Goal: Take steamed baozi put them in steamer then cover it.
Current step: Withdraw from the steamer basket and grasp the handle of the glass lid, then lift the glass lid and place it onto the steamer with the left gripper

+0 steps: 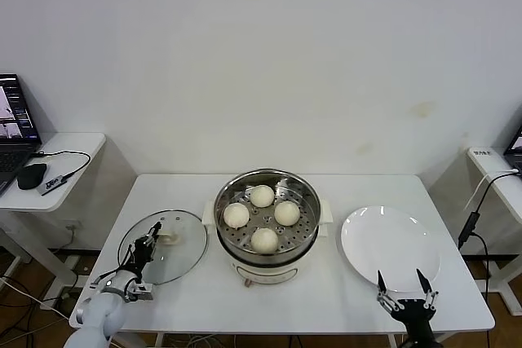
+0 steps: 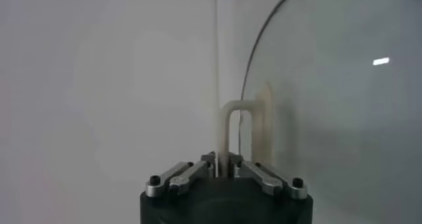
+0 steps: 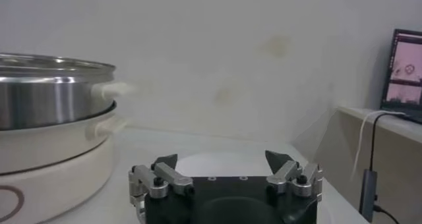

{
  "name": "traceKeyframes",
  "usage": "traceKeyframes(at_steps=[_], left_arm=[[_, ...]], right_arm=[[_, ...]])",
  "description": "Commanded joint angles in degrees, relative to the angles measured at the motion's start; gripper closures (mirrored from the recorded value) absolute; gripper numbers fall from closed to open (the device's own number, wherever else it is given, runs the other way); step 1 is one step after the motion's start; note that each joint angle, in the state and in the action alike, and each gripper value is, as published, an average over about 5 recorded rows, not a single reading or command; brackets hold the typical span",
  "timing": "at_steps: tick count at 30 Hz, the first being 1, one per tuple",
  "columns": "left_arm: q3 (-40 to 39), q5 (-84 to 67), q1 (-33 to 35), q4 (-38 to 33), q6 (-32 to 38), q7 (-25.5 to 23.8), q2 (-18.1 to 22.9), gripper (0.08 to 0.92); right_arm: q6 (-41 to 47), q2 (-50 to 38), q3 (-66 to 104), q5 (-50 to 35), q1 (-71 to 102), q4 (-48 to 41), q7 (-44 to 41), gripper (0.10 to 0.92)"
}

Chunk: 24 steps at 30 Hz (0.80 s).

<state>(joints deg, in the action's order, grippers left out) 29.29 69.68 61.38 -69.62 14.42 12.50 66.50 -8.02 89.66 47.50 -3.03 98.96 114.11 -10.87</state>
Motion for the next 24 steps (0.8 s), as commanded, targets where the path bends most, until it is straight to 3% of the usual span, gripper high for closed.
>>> traceKeyframes(at_steps=[1,7,12,24], left_arm=[[1.34,-0.85,2.48,-2.12,0.24,5.06,0.49,0.861],[3.83,-0.87,8.11,-11.97,-4.24,7.00,0.44,0.861],[5.74,-1.49,12.82,-20.38,-9.12,5.24,-0.61,0.861],[12.90,-4.11,26.02,-45.92,-19.07,-11.94,-4.71,0.861]], right_arm=[[-0.09,-0.10,-0.11,0.16,0.05,-0.03,-0.04,0.203],[-0.06,-0.51,-0.47,0.37,-0.01,-0.07,-0.11,0.203],[0.12,-1.04,-1.10,0.49,-0.11,-0.02,-0.20,0.203],[0.11,-2.76,-2.20,0.47,-0.68,-0.42,-0.44,0.203]])
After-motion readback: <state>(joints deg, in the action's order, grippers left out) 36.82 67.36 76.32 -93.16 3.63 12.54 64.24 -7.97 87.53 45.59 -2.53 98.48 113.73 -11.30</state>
